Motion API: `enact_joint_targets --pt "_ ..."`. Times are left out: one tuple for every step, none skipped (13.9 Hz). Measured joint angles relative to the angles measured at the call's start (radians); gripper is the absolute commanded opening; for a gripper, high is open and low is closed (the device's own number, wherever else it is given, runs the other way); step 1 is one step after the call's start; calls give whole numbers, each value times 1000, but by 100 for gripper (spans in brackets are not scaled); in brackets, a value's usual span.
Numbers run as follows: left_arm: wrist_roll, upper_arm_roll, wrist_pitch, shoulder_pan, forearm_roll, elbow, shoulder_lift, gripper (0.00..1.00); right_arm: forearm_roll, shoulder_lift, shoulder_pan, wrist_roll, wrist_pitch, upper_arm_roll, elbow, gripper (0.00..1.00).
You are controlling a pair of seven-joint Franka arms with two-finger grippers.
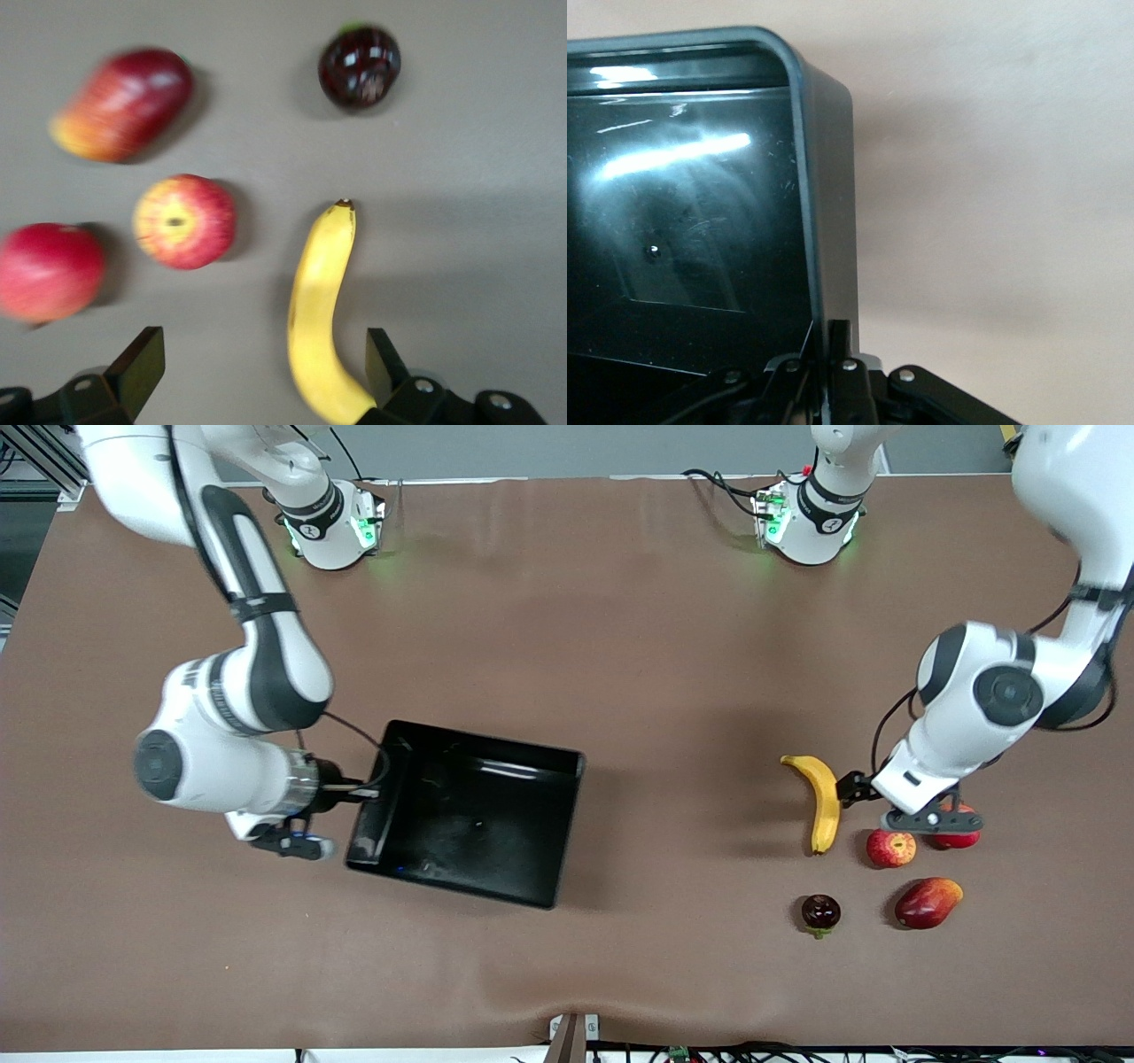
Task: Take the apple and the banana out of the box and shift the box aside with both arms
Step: 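Slide the box with the right gripper while the left gripper withdraws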
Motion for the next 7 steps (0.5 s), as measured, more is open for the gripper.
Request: enact_joint_targets --pt "-4 -5 -58 -1 0 18 -46 100 0 -5 -26 -32 -3 0 -6 0" --pt "-5 -10 -125 -1 0 47 -79 100 -1 -9 -52 -67 -5 -3 -12 0" --pt "-5 -17 -198 0 0 90 -97 100 -2 -15 -74 -107 -9 -13 -21 0" --pt "-5 -27 -281 0 0 142 -103 100 -7 -22 -86 -154 -19 -37 -31 0" --pt "-5 -37 -361 0 -3 196 -103 100 -18 -28 -93 -209 -36 -69 -37 0" --pt "-5 -46 -427 0 -15 242 -101 100 -32 -33 -97 -256 -53 -100 -40 0" --pt "-5 -51 -483 0 -39 282 -101 100 -50 -38 -100 -288 -66 -126 -43 0"
